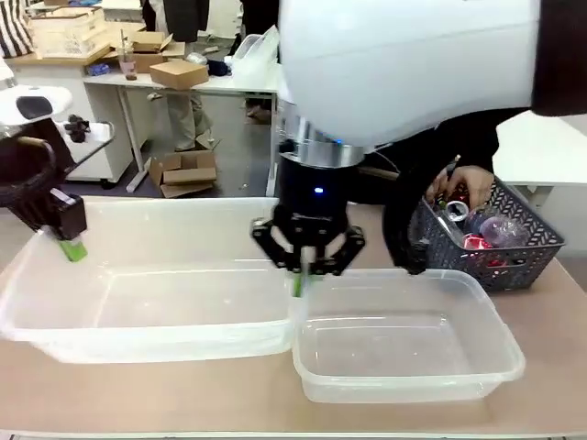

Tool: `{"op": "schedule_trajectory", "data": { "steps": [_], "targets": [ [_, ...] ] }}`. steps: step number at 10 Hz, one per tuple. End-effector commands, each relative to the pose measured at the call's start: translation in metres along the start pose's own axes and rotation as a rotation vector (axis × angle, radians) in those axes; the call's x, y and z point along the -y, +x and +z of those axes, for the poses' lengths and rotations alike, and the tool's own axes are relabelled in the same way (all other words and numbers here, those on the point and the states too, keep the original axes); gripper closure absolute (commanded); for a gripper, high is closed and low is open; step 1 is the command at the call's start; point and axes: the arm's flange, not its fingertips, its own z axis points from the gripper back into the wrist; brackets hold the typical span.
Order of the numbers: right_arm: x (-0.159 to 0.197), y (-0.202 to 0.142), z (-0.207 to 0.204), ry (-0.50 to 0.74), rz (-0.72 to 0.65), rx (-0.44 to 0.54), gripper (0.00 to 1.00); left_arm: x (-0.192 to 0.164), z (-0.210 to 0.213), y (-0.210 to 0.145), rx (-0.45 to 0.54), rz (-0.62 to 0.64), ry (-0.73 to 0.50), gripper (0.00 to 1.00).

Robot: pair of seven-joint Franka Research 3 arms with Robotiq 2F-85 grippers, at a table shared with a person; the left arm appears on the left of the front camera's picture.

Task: Sort the waste into each basket.
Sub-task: Pick up the Organizing box on the left side of the table and lift it.

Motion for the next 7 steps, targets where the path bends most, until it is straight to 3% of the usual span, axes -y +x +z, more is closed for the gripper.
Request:
{"op": "schedule_trajectory", "data": {
  "steps": [1, 4, 7],
  "targets": [
    [0.073, 0.009, -0.011, -0.023, -0.017, 0.002, 0.94, 0.041, 0.006, 0.033, -0.091, -0.069, -0.096, 0.95],
    [0.125, 0.009, -0.021, -0.010, -0.055, 0.000, 0.94, 0.088, 0.008, 0.085, -0.177, -0.018, -0.051, 0.95],
    [0.152, 0.015, -0.028, 0.049, -0.094, 0.002, 0.94, 0.094, -0.004, 0.110, -0.223, -0.034, -0.016, 0.95]
  ]
}}
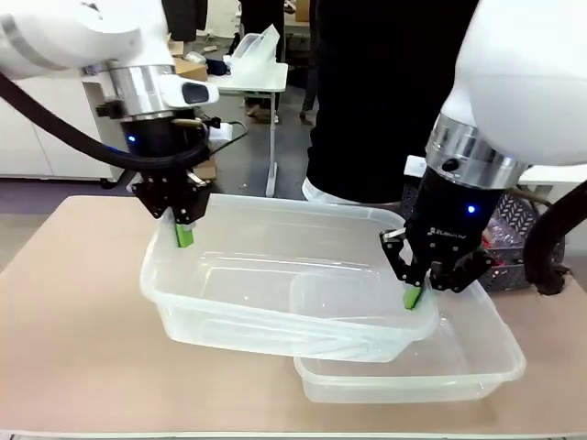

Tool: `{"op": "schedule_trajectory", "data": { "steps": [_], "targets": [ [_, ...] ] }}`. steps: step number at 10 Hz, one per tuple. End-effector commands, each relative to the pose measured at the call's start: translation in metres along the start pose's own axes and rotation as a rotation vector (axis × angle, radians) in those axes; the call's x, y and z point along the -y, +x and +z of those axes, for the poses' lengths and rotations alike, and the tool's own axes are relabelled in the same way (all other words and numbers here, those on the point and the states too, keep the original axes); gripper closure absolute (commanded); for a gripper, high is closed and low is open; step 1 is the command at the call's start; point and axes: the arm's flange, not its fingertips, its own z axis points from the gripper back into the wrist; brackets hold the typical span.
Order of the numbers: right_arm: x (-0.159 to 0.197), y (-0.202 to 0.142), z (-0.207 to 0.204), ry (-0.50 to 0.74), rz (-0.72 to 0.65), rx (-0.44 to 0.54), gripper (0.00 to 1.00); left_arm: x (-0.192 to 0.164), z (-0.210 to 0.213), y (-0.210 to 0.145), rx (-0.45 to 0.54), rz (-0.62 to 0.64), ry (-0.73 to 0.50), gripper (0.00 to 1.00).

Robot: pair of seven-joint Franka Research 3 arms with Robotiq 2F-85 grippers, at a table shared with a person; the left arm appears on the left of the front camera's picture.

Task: Sort the waste into each basket.
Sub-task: Pick up the Organizing box on the left side of the table and lift it.

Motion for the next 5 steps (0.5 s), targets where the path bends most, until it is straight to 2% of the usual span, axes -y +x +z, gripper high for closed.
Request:
{"op": "schedule_trajectory", "data": {
  "steps": [1, 3, 5],
  "targets": [
    [0.020, 0.015, -0.017, 0.018, -0.037, 0.019, 0.94, -0.016, 0.015, -0.013, -0.043, -0.029, -0.011, 0.95],
    [0.024, 0.023, -0.011, 0.059, -0.087, 0.018, 0.94, -0.026, 0.000, -0.024, -0.047, -0.016, -0.023, 0.95],
    [0.015, 0.034, -0.005, 0.057, -0.156, -0.056, 0.94, -0.028, -0.014, -0.039, 0.000, -0.004, -0.004, 0.95]
  ]
}}
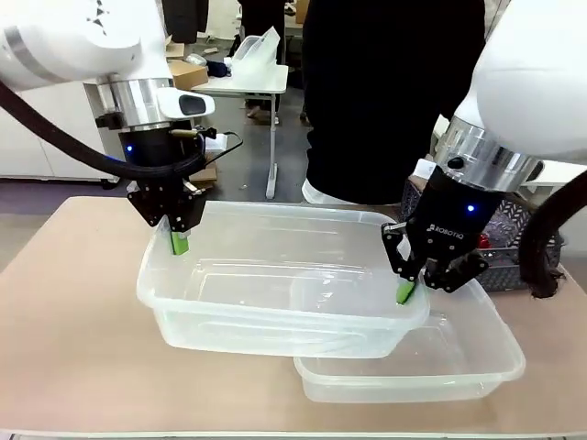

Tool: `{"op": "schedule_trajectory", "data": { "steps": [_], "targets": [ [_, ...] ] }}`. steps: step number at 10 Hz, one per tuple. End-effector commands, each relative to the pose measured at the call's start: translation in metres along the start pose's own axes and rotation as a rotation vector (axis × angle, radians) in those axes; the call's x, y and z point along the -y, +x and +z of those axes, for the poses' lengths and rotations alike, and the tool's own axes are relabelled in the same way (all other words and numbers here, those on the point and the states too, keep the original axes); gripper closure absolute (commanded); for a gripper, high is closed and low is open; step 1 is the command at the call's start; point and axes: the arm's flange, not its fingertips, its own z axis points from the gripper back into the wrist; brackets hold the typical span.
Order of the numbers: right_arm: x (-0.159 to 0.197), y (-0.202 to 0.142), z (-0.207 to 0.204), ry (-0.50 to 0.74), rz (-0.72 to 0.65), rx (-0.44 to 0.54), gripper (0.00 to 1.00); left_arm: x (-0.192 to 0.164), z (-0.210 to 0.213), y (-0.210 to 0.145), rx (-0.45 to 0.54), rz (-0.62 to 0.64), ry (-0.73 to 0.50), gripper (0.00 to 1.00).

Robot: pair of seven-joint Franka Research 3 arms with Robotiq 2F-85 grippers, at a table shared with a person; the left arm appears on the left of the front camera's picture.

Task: Sort the waste into each basket.
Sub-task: Pick up the Organizing box on the left side of the table and lift it, then offer the picked Organizing box to the human.

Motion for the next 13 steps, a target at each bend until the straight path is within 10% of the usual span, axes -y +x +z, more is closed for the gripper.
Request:
{"op": "schedule_trajectory", "data": {
  "steps": [1, 13],
  "targets": [
    [0.004, 0.021, 0.003, -0.068, -0.100, -0.025, 0.94, -0.015, -0.004, -0.034, 0.019, -0.046, -0.004, 0.95],
    [-0.013, 0.012, 0.001, -0.030, -0.030, -0.044, 0.94, 0.000, -0.006, -0.022, 0.062, 0.009, 0.015, 0.95]
  ]
}}
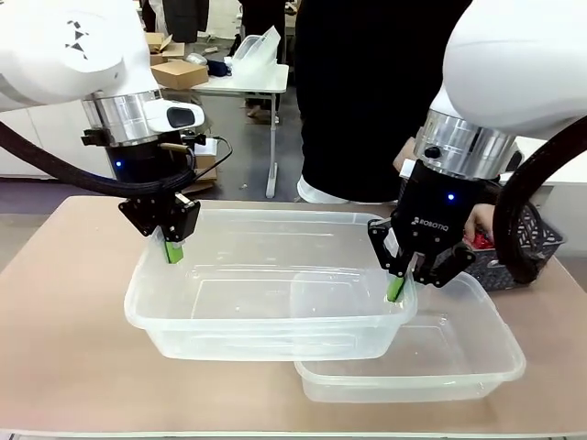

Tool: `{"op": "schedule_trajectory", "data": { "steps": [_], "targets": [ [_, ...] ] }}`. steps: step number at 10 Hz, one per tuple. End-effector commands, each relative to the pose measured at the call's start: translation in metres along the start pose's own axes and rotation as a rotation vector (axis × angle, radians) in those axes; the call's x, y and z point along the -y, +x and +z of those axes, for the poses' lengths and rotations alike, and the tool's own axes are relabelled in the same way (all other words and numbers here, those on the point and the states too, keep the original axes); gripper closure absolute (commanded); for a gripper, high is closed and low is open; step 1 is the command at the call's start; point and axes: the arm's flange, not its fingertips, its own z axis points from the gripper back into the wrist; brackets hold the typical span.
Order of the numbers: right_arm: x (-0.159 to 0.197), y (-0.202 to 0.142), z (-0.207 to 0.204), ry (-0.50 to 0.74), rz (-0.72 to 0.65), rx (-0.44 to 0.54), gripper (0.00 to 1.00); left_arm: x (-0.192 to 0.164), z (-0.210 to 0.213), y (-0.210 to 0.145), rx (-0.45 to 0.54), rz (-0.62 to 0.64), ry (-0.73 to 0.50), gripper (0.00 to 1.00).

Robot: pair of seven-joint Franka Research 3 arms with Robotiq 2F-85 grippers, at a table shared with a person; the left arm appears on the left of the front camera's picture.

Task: Sort the waste into each basket.
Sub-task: Offer the picked Organizing box to the human.

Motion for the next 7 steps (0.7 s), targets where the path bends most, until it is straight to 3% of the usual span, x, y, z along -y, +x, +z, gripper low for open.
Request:
{"op": "schedule_trajectory", "data": {
  "steps": [1, 7],
  "targets": [
    [0.0073, 0.0062, 0.0001, 0.020, -0.012, 0.010, 0.94, 0.0017, 0.0046, -0.0053, -0.017, -0.011, -0.010, 0.95],
    [0.0073, 0.0062, 0.0001, 0.020, -0.012, 0.010, 0.94, 0.0017, 0.0046, -0.0053, -0.017, -0.011, -0.010, 0.95]
  ]
}}
